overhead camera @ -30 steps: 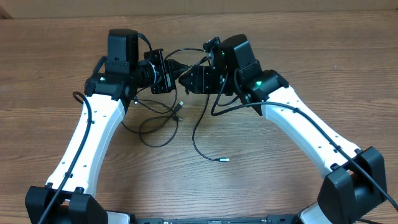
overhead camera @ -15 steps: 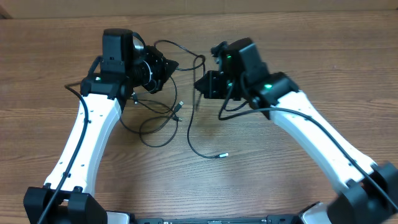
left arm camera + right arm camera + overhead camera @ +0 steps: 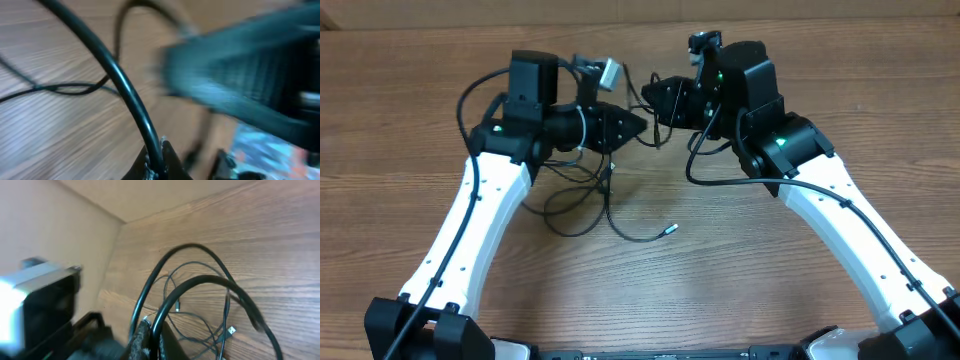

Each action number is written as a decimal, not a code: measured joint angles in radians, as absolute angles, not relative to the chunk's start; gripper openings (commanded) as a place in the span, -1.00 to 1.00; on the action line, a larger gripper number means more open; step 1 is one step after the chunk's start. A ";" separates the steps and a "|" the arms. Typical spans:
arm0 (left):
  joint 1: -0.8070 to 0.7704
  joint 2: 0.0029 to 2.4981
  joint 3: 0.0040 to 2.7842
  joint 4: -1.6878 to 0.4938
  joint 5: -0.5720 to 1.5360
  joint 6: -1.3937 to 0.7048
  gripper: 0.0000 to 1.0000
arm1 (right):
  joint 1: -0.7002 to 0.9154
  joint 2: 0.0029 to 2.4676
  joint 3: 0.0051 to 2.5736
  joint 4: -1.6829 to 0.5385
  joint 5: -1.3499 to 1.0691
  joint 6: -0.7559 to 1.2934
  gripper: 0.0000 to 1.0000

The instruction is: Untangle cables

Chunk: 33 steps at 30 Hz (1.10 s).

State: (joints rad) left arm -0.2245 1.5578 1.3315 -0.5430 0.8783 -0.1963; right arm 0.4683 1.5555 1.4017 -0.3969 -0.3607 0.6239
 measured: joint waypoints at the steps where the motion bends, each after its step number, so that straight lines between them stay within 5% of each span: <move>1: -0.232 1.558 1.331 -0.501 0.924 -0.212 -0.91 | 0.466 1.560 1.402 -0.397 -0.346 0.648 -0.93; 5: -0.233 1.558 1.324 -0.315 1.132 -0.332 -0.92 | 0.454 1.594 1.402 -0.402 -0.303 0.714 -0.93; 14: -0.218 1.555 1.320 0.096 1.257 -0.677 -0.91 | 0.451 1.624 1.406 -0.475 -0.352 0.737 -0.93; 16: -0.210 1.555 1.321 0.157 1.267 -0.746 -0.91 | 0.448 1.625 1.406 -0.496 -0.356 0.737 -0.81; 20: -0.200 1.555 1.321 0.203 1.284 -0.839 -0.91 | 0.436 1.625 1.406 -0.483 -0.390 0.721 -0.25; 33: -0.110 1.555 1.321 0.179 1.283 -0.842 -0.91 | 0.238 1.561 1.406 -0.434 -0.975 0.623 -0.05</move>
State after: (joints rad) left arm -0.1101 1.5551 1.3209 0.1791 1.2831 -0.8425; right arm 0.2379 1.5608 1.4059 -0.4343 -0.9749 0.6228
